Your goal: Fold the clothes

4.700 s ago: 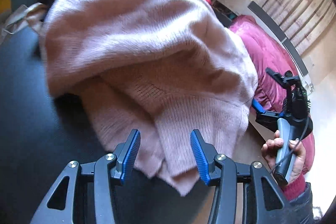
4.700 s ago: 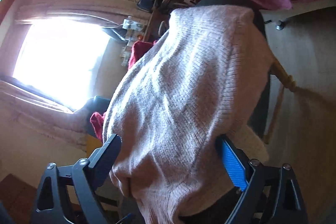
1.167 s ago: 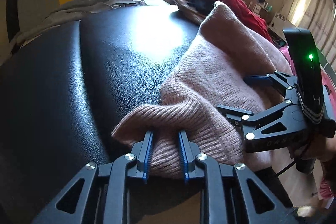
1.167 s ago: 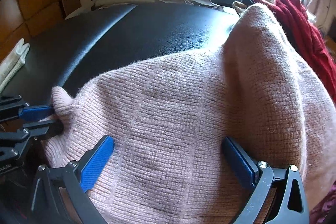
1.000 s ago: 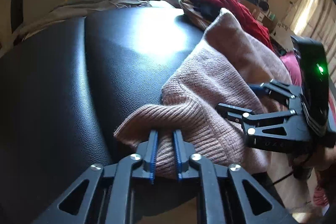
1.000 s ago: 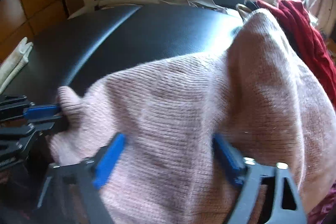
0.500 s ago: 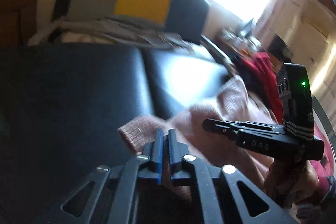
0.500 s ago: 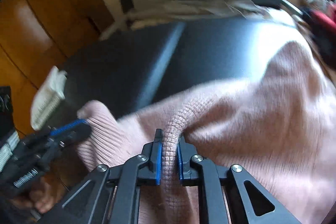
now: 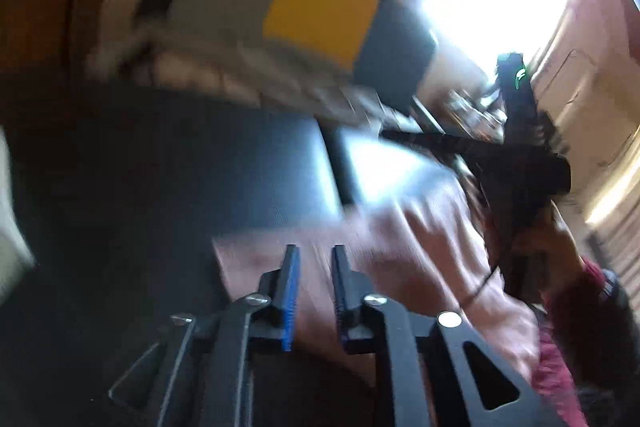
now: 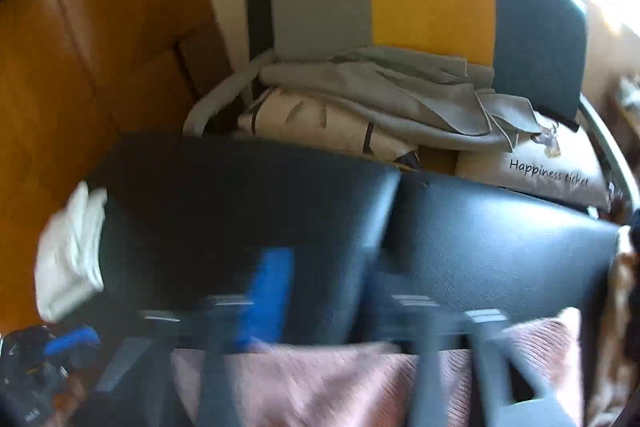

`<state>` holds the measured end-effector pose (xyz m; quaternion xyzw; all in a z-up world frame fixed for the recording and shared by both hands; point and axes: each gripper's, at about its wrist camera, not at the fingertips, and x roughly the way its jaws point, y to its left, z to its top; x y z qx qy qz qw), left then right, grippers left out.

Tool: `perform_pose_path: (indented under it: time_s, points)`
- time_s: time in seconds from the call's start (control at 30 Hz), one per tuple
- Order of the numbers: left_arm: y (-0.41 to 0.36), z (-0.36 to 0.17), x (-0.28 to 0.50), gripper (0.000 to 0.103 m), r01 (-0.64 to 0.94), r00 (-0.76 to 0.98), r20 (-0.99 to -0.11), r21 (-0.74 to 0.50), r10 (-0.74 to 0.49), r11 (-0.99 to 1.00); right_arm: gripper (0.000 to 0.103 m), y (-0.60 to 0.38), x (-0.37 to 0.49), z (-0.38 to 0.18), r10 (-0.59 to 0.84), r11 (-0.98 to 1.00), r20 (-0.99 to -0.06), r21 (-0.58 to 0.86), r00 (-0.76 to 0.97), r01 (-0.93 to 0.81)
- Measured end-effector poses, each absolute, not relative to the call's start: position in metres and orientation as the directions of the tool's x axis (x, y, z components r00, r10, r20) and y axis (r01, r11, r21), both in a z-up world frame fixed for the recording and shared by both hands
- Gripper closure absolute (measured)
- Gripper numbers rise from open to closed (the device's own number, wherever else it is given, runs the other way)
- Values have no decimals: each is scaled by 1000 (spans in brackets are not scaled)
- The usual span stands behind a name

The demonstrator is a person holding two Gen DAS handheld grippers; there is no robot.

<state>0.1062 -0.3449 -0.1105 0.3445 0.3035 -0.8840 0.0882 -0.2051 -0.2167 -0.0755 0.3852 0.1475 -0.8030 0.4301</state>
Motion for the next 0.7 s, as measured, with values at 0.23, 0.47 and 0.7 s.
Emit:
perform_pose_path:
  time_s: [0.23,0.47,0.7]
  points:
    - [-281,-177,129,71,346,-701,-652,-665,289,-662,13,-107,-174,-110,-491,-551,-826,50,-275,833]
    - [-248,-186,115,56,317,-685,-650,-672,329,-670,9,-1,-126,-147,-416,-575,-884,75,-212,815]
    - [-230,-189,85,93,354,-640,-723,-577,259,-736,7,46,-109,-180,-380,-667,-885,61,-269,742]
